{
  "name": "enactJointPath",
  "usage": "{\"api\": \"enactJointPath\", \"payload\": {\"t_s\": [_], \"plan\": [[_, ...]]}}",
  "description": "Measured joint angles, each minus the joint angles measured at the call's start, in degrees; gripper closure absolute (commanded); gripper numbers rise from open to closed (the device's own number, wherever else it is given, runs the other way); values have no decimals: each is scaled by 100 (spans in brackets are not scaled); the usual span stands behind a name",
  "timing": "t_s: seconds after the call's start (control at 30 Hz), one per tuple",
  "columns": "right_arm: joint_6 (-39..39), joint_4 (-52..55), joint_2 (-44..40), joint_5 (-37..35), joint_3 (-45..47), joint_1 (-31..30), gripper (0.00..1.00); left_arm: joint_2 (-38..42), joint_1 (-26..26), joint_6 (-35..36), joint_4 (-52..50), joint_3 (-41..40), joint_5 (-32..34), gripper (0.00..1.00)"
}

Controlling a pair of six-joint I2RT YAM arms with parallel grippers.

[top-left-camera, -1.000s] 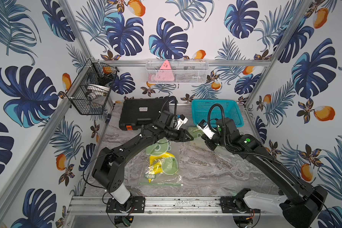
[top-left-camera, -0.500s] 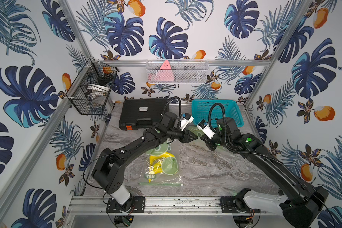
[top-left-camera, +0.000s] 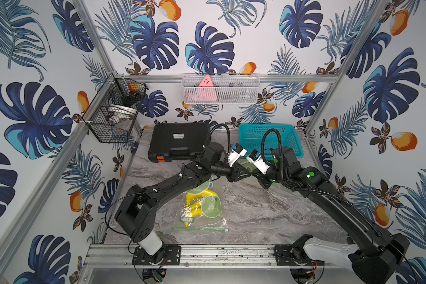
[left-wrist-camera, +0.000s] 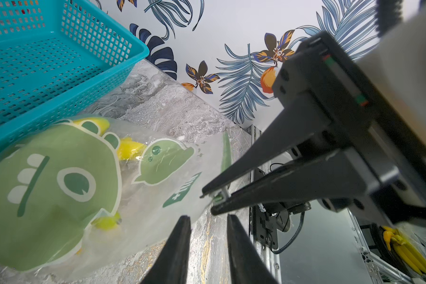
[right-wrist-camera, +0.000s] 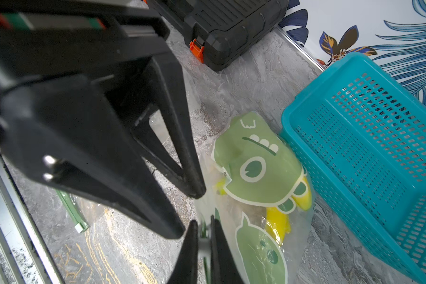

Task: Open the zip-top bag and take out the banana
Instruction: Pick up the zipper food storage bag at the center of the board.

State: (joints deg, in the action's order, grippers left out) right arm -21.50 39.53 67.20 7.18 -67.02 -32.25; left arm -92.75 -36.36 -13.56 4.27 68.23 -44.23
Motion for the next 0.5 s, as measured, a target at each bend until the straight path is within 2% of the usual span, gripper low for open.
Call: {"api": "enactJointPath", "payload": {"t_s": [0.17,0.3,0.5], "plan": [[-2,-2,-11,92,-20,79,100,92,0,153,140,-208,-20,63],[-2,0,-31,173,-50,96,100,70,-4,286,264,-269,-9,55],[-7,50,-55,299,-61,111,100,-87,-4,433,610,-337,37,50]]}}
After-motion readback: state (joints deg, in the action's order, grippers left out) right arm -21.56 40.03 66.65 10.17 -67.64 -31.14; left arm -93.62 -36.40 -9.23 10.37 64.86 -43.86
